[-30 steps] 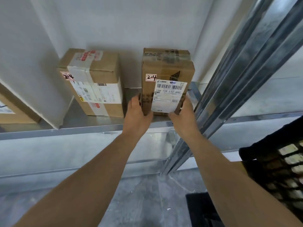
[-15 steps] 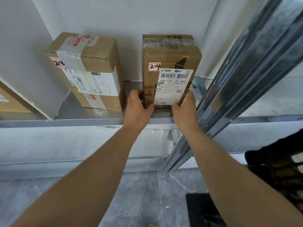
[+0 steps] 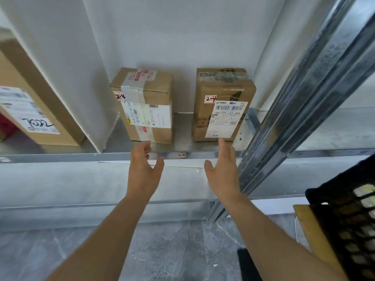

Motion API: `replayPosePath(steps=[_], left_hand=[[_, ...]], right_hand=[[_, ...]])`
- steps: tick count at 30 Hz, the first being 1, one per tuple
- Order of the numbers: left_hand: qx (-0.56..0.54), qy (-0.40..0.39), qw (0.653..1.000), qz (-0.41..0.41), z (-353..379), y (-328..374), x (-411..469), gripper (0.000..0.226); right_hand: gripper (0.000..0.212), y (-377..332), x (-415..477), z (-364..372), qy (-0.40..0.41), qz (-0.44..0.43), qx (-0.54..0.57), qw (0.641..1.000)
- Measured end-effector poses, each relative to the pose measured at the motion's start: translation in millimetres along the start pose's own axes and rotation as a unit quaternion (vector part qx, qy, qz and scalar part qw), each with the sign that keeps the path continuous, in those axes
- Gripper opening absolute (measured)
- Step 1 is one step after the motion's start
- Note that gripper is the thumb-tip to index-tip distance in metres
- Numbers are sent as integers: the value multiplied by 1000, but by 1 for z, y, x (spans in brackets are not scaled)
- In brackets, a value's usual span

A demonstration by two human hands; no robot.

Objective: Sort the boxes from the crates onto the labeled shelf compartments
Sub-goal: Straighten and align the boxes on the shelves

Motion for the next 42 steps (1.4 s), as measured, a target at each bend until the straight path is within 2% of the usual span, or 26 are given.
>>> replayPosePath(steps=[5, 8, 16, 26, 33, 38, 42], left_hand=[[-17, 30, 999, 17, -42, -13, 36, 54], [-13, 28, 999, 19, -53, -26, 65, 62], [-38, -91, 995, 8, -48, -50, 89, 48], [-40, -76, 996, 10, -51, -59, 92, 35], [-23, -76, 997, 6, -49, -63, 95, 27], [-9, -77, 997, -6, -48, -60, 94, 26], [-9, -68, 998, -12, -52, -51, 77, 33]], right_hand=[[70, -50, -2, 24, -60, -68, 5, 996], [74, -75, 13, 44, -87, -48, 39, 994], [64, -91, 32, 81, -81, -13, 127, 988], [55, -97, 38, 89, -54, 17, 45, 997], [50, -99, 40, 87, -65, 27, 23, 997], [53, -97, 42, 85, -71, 15, 27, 997], [60, -95, 36, 80, -82, 3, 49, 995]])
Point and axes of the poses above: each hand's wrist, its own x-axis towards the middle knuckle, its own z-axis out of the palm, y = z × x, the point moved 1 cm from there along x, towards the middle knuckle, and after that the axes turned 12 degrees about z, right-handed, at the moved point
